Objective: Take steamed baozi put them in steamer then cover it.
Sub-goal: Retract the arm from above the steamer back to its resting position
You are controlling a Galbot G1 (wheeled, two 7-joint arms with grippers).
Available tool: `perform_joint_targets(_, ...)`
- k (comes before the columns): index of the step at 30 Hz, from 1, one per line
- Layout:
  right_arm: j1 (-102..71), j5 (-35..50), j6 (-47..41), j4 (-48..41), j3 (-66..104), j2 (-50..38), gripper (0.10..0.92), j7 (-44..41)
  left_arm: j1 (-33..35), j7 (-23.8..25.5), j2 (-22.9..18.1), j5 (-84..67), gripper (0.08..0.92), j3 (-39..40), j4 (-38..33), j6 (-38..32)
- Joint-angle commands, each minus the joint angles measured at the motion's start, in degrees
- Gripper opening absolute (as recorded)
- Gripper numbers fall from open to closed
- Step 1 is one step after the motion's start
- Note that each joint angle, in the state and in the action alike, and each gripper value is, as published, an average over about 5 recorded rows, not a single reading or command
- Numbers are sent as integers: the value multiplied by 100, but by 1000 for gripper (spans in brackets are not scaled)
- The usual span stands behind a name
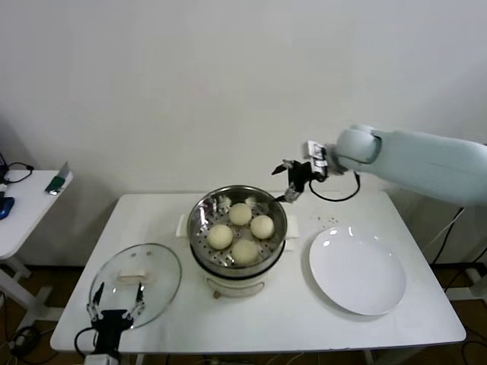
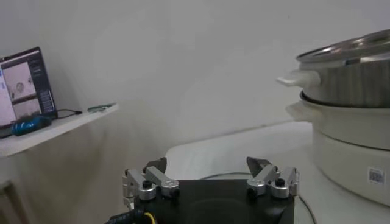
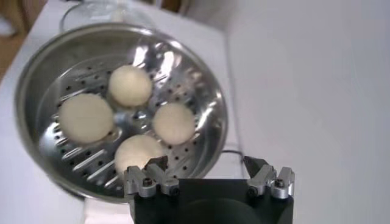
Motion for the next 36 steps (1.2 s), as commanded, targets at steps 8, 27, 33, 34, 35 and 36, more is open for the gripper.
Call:
perform_joint_targets(8,-5851,-947,1067,1001,5916,-1736,823,1729,-288,-14,-157,1039,823,-60,-120,342)
perform_joint_targets(27,-10517,-1576,710,1700,10943,127,823,1863,-291,253,58,5206,823,-508,-265,256)
perform_joint_targets(33,-11078,-1656,536,1915,11514,586,823,1846,-247,378,176,6827,823,-424,-353,242)
perform_joint_targets(34,-11126,-1662,529,1923,11563,653,823,1844,-263,370,198,6992,823,-375,-316,264)
perform_joint_targets(35,-11168,-1673,527,1925,11599,715,823,1843,-291,359,216,7132,823,-324,-259,280)
perform_joint_targets(36,-11204,-1694,527,1924,11627,765,823,1842,-329,338,235,7263,823,-268,-186,308)
